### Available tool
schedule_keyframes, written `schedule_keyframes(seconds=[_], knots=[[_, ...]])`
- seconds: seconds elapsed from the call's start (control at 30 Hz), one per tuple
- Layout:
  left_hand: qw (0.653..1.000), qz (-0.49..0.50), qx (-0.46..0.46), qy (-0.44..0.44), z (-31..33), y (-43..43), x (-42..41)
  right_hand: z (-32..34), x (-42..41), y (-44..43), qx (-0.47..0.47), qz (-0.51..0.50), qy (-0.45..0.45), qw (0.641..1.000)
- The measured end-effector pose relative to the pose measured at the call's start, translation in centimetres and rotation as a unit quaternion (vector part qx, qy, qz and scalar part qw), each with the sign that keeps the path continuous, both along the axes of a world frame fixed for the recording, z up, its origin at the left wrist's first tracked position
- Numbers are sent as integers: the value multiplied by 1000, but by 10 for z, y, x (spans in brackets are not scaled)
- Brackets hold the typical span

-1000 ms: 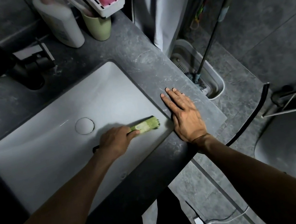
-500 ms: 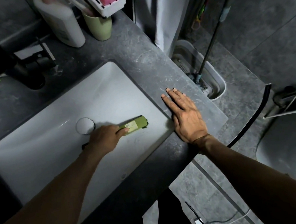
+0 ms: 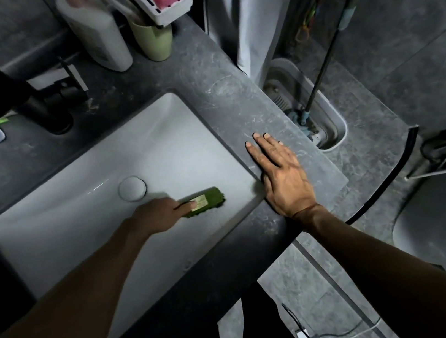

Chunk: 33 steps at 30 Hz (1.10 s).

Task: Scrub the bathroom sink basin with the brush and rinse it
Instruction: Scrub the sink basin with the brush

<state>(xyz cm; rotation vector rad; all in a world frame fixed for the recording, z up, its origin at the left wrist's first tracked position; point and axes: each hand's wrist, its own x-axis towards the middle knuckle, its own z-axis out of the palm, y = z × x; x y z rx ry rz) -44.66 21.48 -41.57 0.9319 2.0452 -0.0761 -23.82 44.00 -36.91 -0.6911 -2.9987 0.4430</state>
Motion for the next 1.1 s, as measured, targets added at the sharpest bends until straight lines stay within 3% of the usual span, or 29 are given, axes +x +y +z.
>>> schedule_keyframes(seconds=[0.2, 0.33, 0.5, 0.67, 0.77, 0.87, 1.0, 1.1], knots=[[999, -15, 23, -35, 33, 62, 52, 3, 1, 0, -13, 0, -6, 1000], [998, 30, -18, -59, 23, 3, 30, 1, 1, 0, -12, 0, 1, 1000], [993, 48, -103, -15, 14, -70, 7, -1, 1, -1, -9, 3, 10, 1000], [999, 21, 27, 3, 39, 24, 58, 0, 1, -1, -12, 4, 1, 1000], [1000, 5, 18, 13, 44, 60, 68, 2, 1, 0, -15, 5, -4, 1000], [999, -31, 2, 35, 31, 3, 45, 3, 1, -1, -19, 3, 0, 1000], [988, 28, -146, 35, 25, -101, 16, 0, 2, -2, -3, 2, 11, 1000], [987, 40, -151, 31, 32, -105, 17, 0, 1, -2, -3, 4, 9, 1000]])
